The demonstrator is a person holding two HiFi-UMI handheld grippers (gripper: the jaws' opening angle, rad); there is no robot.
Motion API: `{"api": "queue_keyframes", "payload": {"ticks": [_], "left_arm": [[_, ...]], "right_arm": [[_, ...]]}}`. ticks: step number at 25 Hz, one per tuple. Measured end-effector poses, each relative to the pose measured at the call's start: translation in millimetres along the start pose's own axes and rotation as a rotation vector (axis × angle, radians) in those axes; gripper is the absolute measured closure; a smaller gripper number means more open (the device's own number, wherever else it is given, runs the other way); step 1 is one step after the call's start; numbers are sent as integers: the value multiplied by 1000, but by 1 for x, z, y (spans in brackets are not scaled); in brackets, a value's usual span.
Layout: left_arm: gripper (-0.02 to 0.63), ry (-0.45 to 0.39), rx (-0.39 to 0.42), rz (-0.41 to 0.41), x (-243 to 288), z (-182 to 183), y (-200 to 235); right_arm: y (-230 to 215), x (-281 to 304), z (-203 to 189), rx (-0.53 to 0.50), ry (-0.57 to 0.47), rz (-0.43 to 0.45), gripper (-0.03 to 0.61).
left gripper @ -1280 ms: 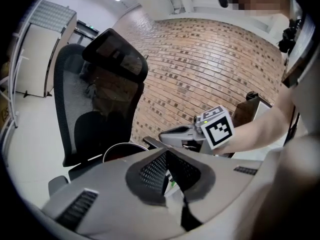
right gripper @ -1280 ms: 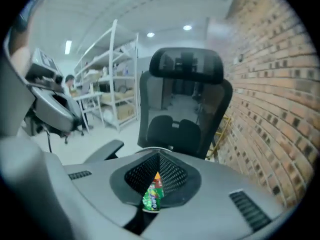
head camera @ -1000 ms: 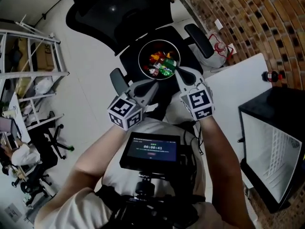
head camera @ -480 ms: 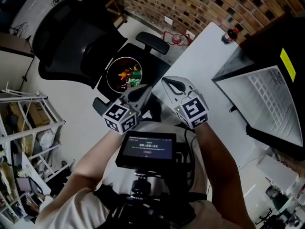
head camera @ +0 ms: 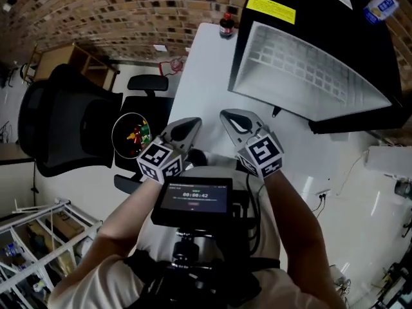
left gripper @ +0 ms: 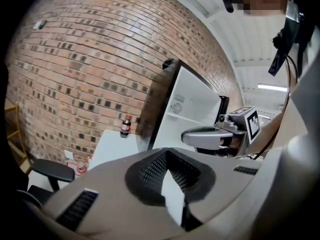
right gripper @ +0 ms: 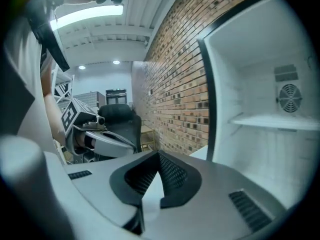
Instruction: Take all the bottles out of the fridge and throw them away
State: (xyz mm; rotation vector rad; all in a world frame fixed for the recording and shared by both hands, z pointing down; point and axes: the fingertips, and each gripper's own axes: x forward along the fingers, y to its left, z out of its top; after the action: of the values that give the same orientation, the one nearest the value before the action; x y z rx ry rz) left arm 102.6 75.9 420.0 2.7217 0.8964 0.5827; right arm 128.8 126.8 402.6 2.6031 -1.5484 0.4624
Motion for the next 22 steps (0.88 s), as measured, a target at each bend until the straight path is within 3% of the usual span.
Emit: {"api": "queue_keyframes", "payload": {"ticks": [8, 16, 22], "left_arm": [[604, 68, 116, -208, 69, 4, -76], [604, 108, 172, -302, 111, 9, -141], [604, 103, 212, -361, 147, 15, -186]], "right_arm": [[-48, -93, -21, 51, -27, -206, 578], [-86, -173, -36, 128, -88, -359, 578], [-101, -217, -38, 151, -135, -401, 578]]}}
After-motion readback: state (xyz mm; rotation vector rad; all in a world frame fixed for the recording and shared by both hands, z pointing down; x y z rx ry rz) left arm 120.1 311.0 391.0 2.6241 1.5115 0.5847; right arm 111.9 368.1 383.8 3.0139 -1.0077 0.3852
